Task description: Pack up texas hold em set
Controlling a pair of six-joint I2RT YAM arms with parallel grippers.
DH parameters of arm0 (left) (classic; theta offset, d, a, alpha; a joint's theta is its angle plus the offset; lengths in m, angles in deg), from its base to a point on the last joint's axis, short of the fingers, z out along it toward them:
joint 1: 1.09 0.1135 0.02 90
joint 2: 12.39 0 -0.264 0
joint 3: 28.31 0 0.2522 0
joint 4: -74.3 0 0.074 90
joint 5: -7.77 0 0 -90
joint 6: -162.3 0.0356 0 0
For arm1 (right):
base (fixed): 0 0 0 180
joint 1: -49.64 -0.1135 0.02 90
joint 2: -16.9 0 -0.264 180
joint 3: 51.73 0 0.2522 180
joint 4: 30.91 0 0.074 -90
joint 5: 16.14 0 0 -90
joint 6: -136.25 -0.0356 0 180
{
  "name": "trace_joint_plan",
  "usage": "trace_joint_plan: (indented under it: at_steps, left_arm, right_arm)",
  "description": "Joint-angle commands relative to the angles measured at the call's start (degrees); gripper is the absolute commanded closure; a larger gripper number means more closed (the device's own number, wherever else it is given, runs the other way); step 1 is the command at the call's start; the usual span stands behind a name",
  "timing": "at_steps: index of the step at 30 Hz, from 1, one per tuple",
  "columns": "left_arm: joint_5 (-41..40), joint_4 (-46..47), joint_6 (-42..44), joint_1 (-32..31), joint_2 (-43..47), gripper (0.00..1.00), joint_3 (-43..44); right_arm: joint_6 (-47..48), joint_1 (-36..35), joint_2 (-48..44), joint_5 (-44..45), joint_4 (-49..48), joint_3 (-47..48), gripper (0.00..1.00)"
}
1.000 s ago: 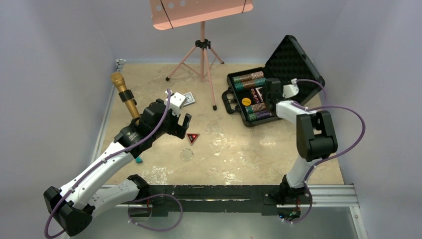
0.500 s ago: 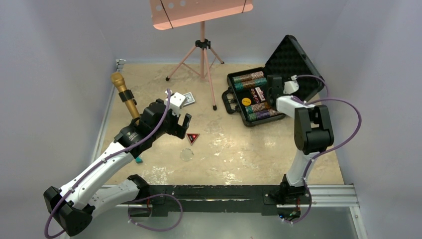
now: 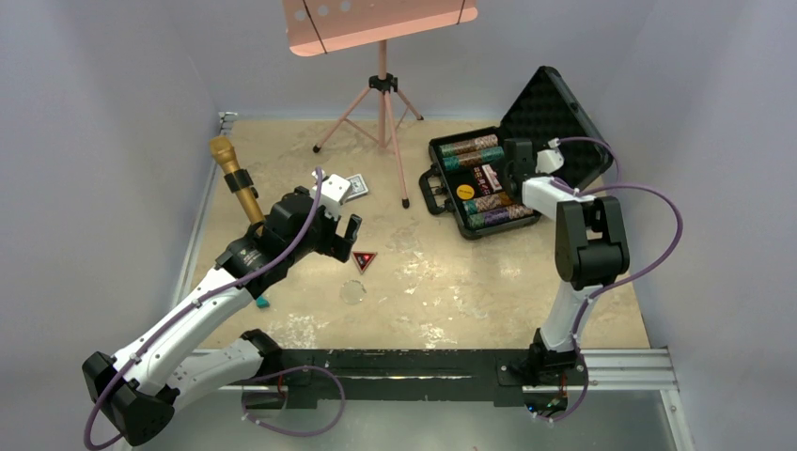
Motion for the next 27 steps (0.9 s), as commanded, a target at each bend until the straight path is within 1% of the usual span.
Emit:
trace_joint_plan:
  at_steps: [1, 8, 11, 12, 17, 20, 23, 27]
  left_arm:
    - [0.17, 0.69, -0.90, 0.23, 1.09, 0.00, 2.22]
    - [0.05, 0.66, -0.91, 0.28, 1.18, 0.00, 2.19]
    - [0.05, 0.64, -0.90, 0.26, 1.13, 0.00, 2.14]
    - [0.05, 0.65, -0.90, 0.27, 1.17, 0.00, 2.21]
    - [-0.10, 0.57, -0.90, 0.28, 1.18, 0.00, 2.19]
    - [-0.21, 0.58, -0.90, 0.27, 1.24, 0.00, 2.13]
    - [-0.16, 0.46, -0.90, 0.23, 1.26, 0.00, 2.14]
    - [-0.21, 0.46, -0.90, 0.25, 1.44, 0.00, 2.14]
  right_arm:
    - [2.10, 0.02, -4.23, 1.69, -2.68, 0.03, 0.33]
    - [5.55, -0.78, -5.67, 3.96, -1.39, -0.98, 0.36]
    - [7.45, -0.96, -4.67, 4.48, -1.15, -0.62, 0.38]
    - [8.06, -0.94, -3.95, 3.84, -0.98, 0.21, 0.40]
    - [10.09, -0.81, 0.34, 1.71, 2.49, 3.71, 0.45]
    - [10.21, -0.66, 2.93, -0.66, 3.77, 5.59, 0.46]
    - [10.84, -0.18, 5.55, -3.78, 5.54, 8.25, 0.48]
    - [11.07, -0.07, 6.21, -5.03, 6.95, 9.88, 0.48]
